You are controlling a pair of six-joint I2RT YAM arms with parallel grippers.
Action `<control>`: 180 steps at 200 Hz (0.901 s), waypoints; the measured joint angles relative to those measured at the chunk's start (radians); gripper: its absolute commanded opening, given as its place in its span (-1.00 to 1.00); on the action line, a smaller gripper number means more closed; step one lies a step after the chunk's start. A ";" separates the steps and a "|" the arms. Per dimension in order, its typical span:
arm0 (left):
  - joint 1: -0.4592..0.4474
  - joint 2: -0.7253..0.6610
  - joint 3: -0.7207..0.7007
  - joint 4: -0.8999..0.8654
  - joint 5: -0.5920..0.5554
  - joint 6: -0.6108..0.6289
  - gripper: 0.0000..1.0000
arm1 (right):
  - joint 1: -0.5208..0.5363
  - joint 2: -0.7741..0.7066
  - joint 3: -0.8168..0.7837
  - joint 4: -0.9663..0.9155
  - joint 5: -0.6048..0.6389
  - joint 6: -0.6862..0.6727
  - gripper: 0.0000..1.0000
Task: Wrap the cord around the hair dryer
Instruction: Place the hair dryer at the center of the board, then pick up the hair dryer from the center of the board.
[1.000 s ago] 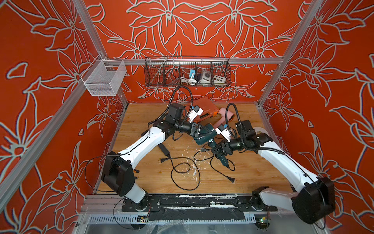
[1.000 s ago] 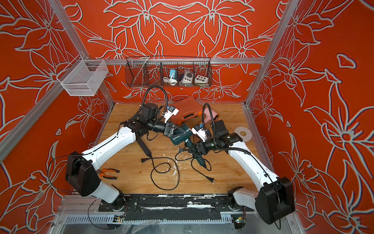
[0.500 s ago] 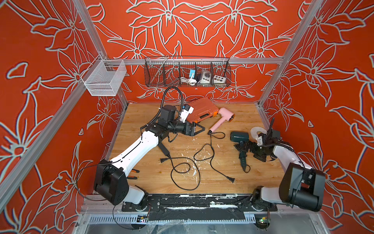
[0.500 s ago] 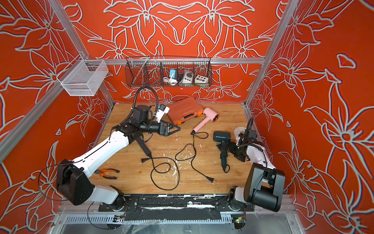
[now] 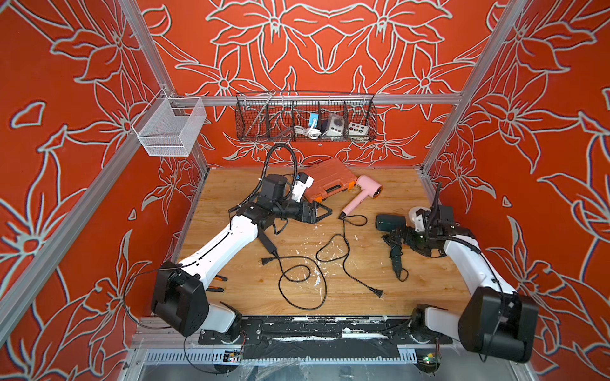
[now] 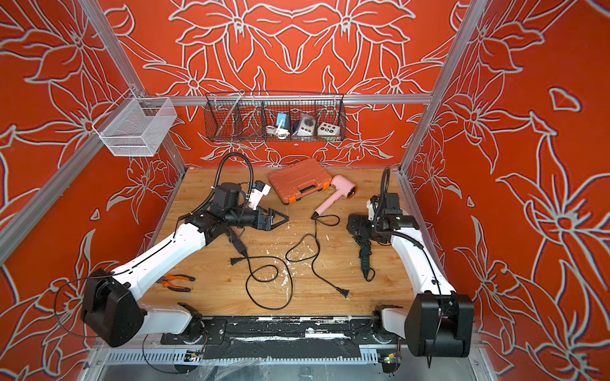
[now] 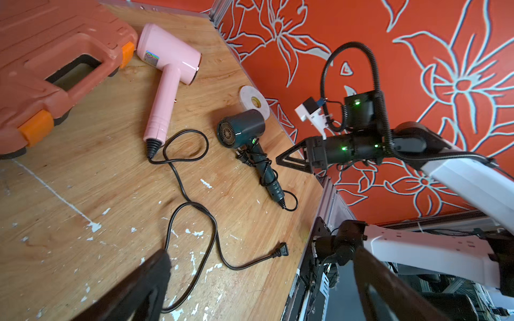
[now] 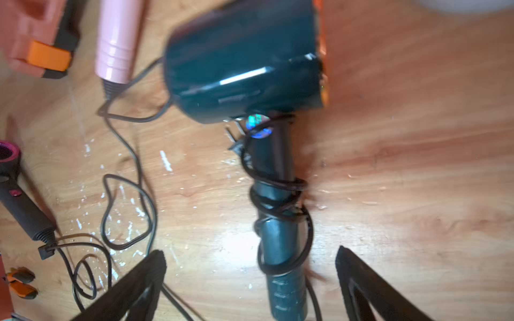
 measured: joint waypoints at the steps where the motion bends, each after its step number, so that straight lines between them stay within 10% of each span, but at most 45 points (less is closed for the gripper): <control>1: 0.000 0.000 -0.001 0.000 0.000 0.000 1.00 | -0.006 0.005 -0.002 0.001 0.001 0.002 -1.00; 68: 0.000 0.000 -0.016 -0.006 0.003 0.001 1.00 | -0.117 0.185 0.042 0.005 0.040 -0.033 -1.00; 102: 0.001 0.000 -0.016 -0.008 0.013 0.005 1.00 | -0.143 0.206 0.074 -0.015 0.097 -0.061 0.24; 155: 0.006 0.000 -0.027 -0.006 0.027 0.006 1.00 | -0.147 0.169 0.078 -0.071 0.224 -0.074 0.96; 180: 0.010 0.000 -0.040 -0.008 0.027 0.006 1.00 | -0.148 0.137 0.079 -0.093 0.291 -0.068 0.97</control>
